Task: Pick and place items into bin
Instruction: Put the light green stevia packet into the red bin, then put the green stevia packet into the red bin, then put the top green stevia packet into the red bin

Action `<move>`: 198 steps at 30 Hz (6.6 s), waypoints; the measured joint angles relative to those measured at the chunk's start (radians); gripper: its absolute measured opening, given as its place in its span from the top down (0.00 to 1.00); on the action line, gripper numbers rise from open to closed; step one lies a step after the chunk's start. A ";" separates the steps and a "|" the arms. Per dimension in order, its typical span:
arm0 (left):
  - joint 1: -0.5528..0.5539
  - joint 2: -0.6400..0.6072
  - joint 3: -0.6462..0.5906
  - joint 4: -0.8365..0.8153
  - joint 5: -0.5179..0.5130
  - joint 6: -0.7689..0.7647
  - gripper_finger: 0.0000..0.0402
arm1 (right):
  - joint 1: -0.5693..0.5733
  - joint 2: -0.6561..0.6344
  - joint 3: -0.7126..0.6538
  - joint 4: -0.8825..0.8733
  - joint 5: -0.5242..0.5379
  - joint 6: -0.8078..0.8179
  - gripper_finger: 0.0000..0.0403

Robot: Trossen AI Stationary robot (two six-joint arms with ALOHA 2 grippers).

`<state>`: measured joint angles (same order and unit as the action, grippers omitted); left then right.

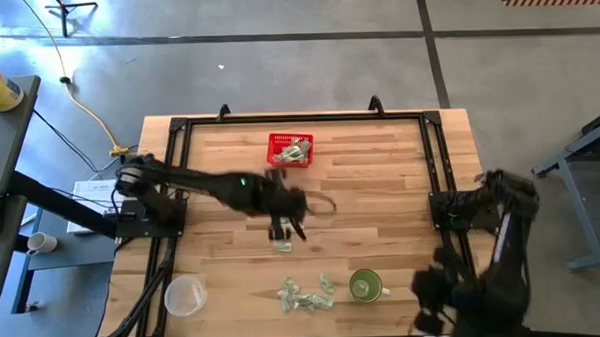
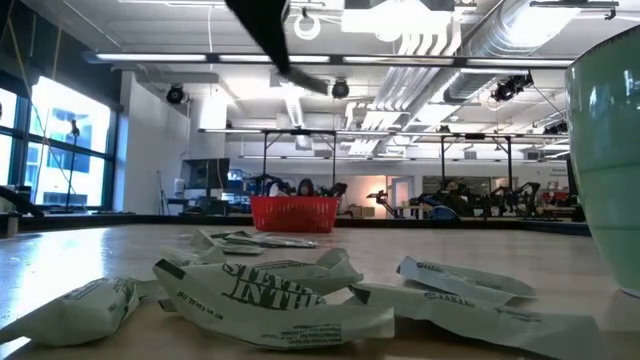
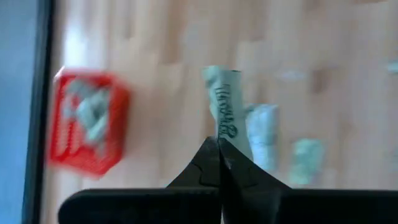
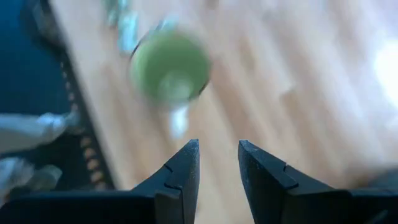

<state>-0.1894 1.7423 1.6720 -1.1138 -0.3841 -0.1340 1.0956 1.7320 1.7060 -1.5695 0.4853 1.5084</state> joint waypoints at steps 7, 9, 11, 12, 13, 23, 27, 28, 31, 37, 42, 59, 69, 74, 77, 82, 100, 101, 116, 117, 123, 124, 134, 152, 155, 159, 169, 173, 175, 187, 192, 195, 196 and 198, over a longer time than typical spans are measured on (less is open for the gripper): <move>0.259 -0.149 -0.205 0.247 0.086 0.124 0.92 | -0.263 -0.215 -0.209 0.249 0.083 -0.419 0.74; 0.366 -0.148 -0.254 0.350 0.159 0.152 0.92 | -0.336 -0.254 -0.270 0.321 0.070 -0.517 0.74; 0.463 -0.136 -0.293 0.390 0.217 0.174 0.94 | -0.398 -0.289 -0.318 0.363 0.065 -0.575 0.74; 0.498 -0.123 -0.307 0.430 0.223 0.191 0.94 | -0.425 -0.306 -0.339 0.383 0.066 -0.599 0.74; 0.528 -0.111 -0.320 0.481 0.225 0.207 0.94 | -0.450 -0.318 -0.359 0.405 0.066 -0.615 0.74; 0.720 0.028 -0.353 0.552 0.369 0.244 0.69 | -0.739 -0.202 -0.467 0.959 -0.234 -1.053 0.74; 0.741 0.028 -0.352 0.489 0.396 0.288 0.53 | -0.838 -0.140 -0.465 1.036 -0.227 -1.243 0.73; 0.741 0.019 -0.351 0.450 0.396 0.289 0.50 | -0.857 -0.127 -0.465 1.037 -0.226 -1.290 0.72; 0.724 -0.055 -0.353 0.302 0.412 0.297 0.42 | -0.903 -0.089 -0.466 1.053 -0.253 -1.380 0.67; 0.631 -0.323 -0.465 0.228 0.458 0.246 0.40 | -0.929 0.023 -0.465 1.185 -0.283 -1.590 0.48; 0.531 -0.563 -0.602 0.306 0.454 0.036 0.44 | -0.939 0.132 -0.436 1.264 -0.321 -1.621 0.35; 0.066 -0.760 -0.712 0.409 0.289 -0.415 0.65 | -1.008 0.355 -0.389 1.371 -0.469 -1.508 0.46; -0.049 -0.760 -0.712 0.406 0.167 -0.492 0.76 | -1.015 0.383 -0.387 1.366 -0.448 -1.520 0.56; -0.047 -0.760 -0.712 0.404 0.163 -0.492 0.78 | -1.035 0.356 -0.389 1.304 -0.307 -1.622 0.77; -0.047 -0.759 -0.712 0.397 0.161 -0.492 0.79 | -1.055 0.333 -0.391 1.258 -0.228 -1.657 0.90; -0.047 -0.759 -0.712 0.363 0.133 -0.492 0.79 | -1.118 0.227 -0.394 1.239 -0.167 -1.668 0.97; -0.046 -0.642 -1.189 1.069 -0.126 -0.534 0.82 | -1.485 0.162 -0.392 1.464 -0.417 -1.498 0.82; -0.046 -0.626 -1.210 1.095 -0.144 -0.547 0.82 | -1.489 0.163 -0.392 1.470 -0.419 -1.463 0.78; 0.117 -0.299 -1.000 1.004 0.121 -0.551 0.76 | -1.331 0.003 -0.383 1.125 -0.306 -1.453 0.31; 0.149 -0.288 -0.971 0.929 0.147 -0.599 0.74 | -1.312 -0.014 -0.383 1.073 -0.275 -1.433 0.30; 0.254 -0.181 -0.785 0.710 0.230 -0.817 0.53 | -1.230 -0.060 -0.398 0.806 -0.088 -1.234 0.30; 0.258 -0.164 -0.761 0.725 0.241 -0.825 0.50 | -1.215 -0.063 -0.407 0.779 -0.069 -1.207 0.30; 0.179 -0.036 -0.668 0.671 0.252 -0.918 0.36 | -1.115 -0.161 -0.553 0.650 0.052 -0.950 0.32; 0.184 0.086 -0.663 0.692 0.046 -0.724 0.82 | -1.022 -0.353 -0.825 0.637 0.066 -0.587 0.33; 0.203 0.084 -0.642 0.668 0.062 -0.616 0.93 | -1.017 -0.353 -0.826 0.621 0.067 -0.567 0.33; 0.257 0.076 -0.521 0.517 0.073 -0.485 0.89 | -1.016 -0.354 -0.826 0.631 0.081 -0.566 0.33; 0.437 0.052 -0.112 0.389 -0.001 0.006 0.93 | -1.016 -0.354 -0.826 0.603 0.074 -0.571 0.33; 0.535 0.082 -0.097 0.352 0.106 0.030 0.87 | -1.016 -0.354 -0.826 0.581 0.058 -0.573 0.33; 0.572 0.093 -0.098 0.301 0.152 0.002 0.79 | -1.016 -0.354 -0.826 0.571 0.058 -0.574 0.33; 0.551 0.072 -0.096 0.069 0.430 -0.076 0.52 | -1.016 -0.354 -0.826 0.562 0.022 -0.592 0.33; 0.375 0.060 -0.096 -0.063 0.503 -0.046 0.54 | -0.996 -0.353 -0.826 0.577 -0.021 -0.635 0.33; 0.278 0.079 -0.121 -0.027 0.430 -0.227 0.55 | -0.982 -0.353 -0.826 0.581 -0.012 -0.627 0.33; 0.254 0.083 -0.138 -0.012 0.410 -0.294 0.54 | -0.977 -0.353 -0.825 0.586 -0.008 -0.623 0.33; 0.209 0.082 -0.182 0.042 0.390 -0.430 0.54 | -0.968 -0.353 -0.825 0.596 0.001 -0.618 0.33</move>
<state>0.0195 1.8245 1.4901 -1.0719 0.0055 -0.5644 0.1273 1.3788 0.8806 -0.9738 0.4860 0.8902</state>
